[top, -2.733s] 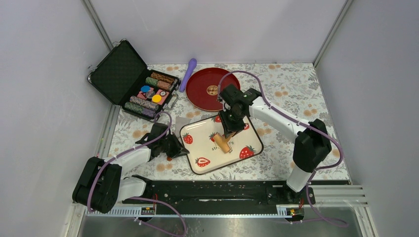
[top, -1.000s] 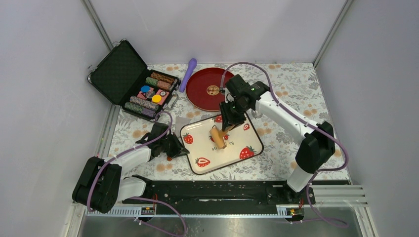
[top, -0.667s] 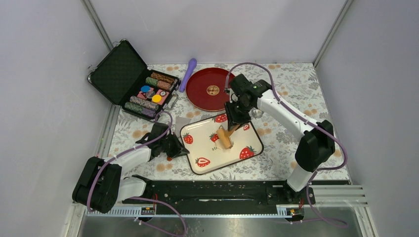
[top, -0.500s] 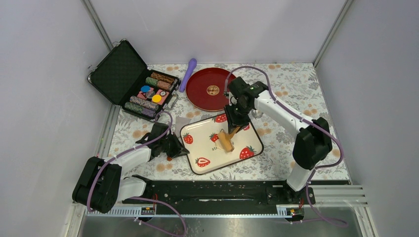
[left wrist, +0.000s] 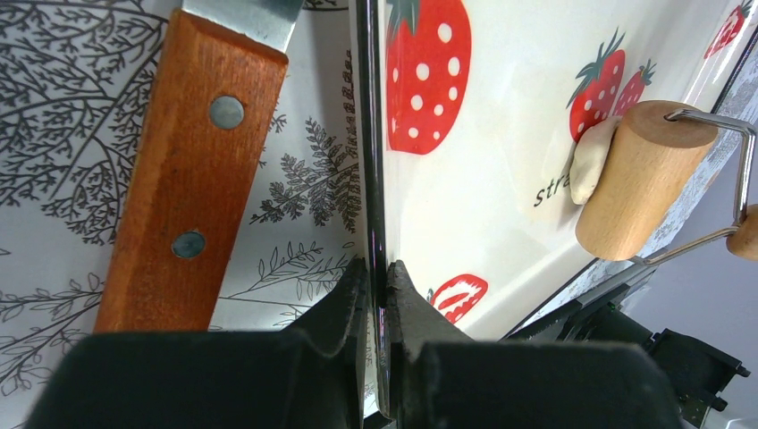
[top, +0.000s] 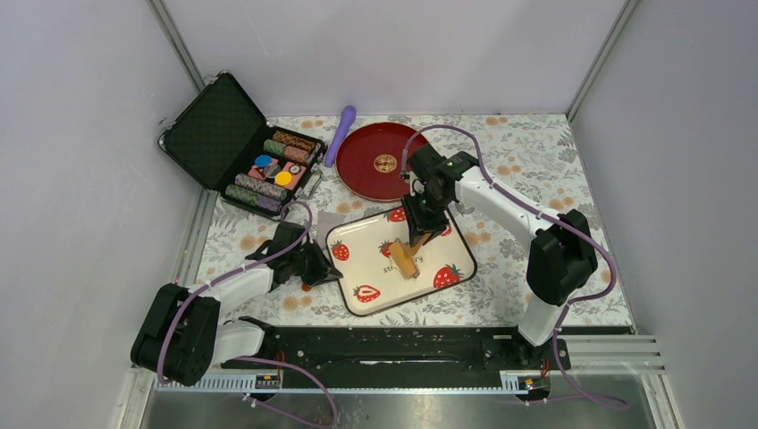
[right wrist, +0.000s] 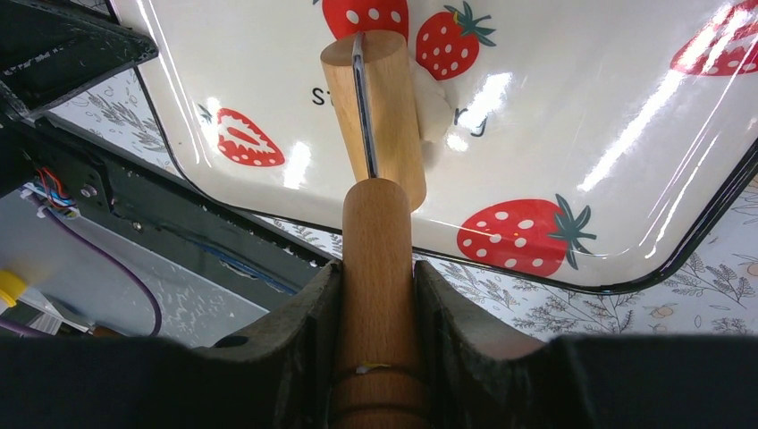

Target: Roll out the dumpling wrappers from the dough

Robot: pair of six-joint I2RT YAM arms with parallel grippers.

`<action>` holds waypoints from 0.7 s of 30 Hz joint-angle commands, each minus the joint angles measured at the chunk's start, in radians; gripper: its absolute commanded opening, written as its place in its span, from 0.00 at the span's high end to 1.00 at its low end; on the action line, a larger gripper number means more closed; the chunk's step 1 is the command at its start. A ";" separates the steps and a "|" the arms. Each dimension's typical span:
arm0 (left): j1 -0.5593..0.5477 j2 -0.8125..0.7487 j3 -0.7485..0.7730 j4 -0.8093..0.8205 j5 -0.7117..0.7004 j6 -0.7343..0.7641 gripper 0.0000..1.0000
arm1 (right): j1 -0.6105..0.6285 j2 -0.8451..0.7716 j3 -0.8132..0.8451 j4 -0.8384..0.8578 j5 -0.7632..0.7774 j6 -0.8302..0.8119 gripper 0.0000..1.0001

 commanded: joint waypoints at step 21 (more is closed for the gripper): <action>-0.009 0.015 -0.015 -0.122 -0.099 0.077 1.00 | -0.005 0.167 -0.070 -0.074 0.201 -0.022 1.00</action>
